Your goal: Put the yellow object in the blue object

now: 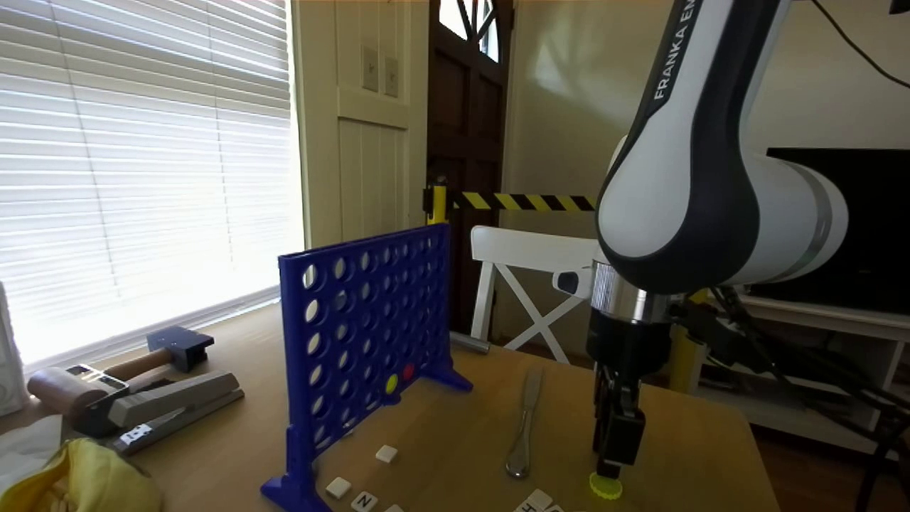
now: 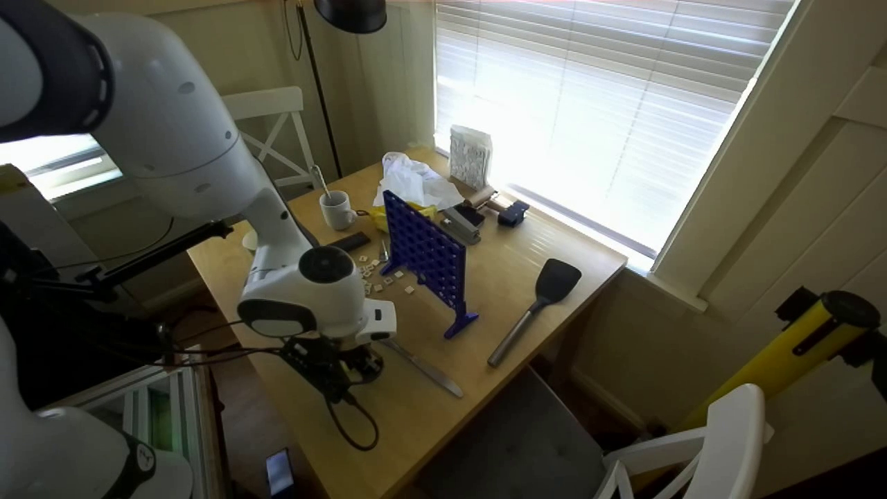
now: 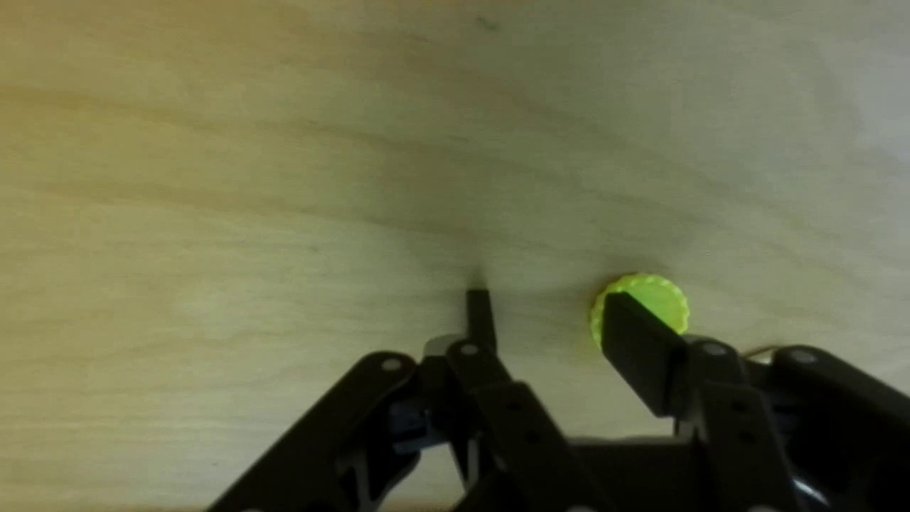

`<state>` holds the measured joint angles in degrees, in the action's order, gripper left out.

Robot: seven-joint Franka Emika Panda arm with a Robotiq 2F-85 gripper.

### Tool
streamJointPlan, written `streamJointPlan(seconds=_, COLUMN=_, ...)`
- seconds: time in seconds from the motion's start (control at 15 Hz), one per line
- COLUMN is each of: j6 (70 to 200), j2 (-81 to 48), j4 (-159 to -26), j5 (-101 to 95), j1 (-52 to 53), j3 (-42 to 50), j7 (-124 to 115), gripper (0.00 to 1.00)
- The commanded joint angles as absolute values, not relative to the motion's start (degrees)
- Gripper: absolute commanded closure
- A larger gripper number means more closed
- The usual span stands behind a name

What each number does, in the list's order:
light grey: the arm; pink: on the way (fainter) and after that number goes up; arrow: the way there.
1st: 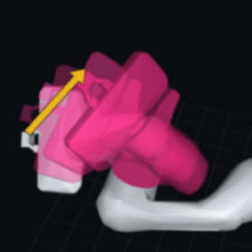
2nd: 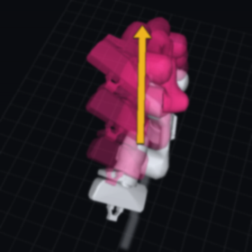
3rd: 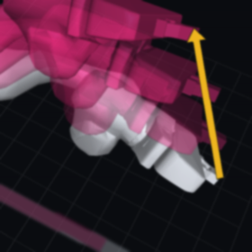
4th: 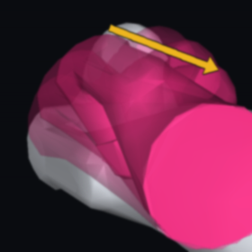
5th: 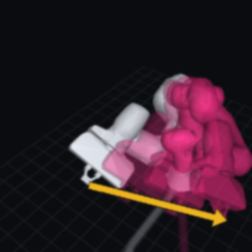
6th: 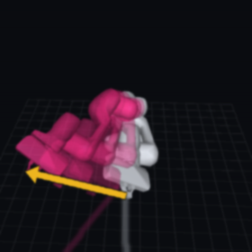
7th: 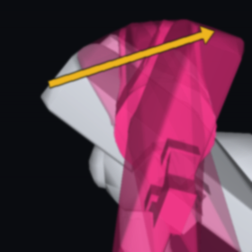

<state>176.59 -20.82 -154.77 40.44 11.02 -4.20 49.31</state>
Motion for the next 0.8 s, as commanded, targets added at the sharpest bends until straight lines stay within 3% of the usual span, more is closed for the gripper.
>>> streamJointPlan(seconds=0.0, j6=177.85, j2=-20.85, j4=-155.1, j5=40.75, j1=11.8, j3=-4.66, j7=48.86, gripper=0.54)
streamJointPlan(seconds=0.4, j6=178.75, j2=-19.92, j4=-155.88, j5=41.01, j1=12.25, j3=-4.65, j7=48.71, gripper=0.52)
streamJointPlan(seconds=0.73, j6=178.96, j2=-17.97, j4=-156.71, j5=41.99, j1=10.72, j3=-6.74, j7=49.31, gripper=0.42)
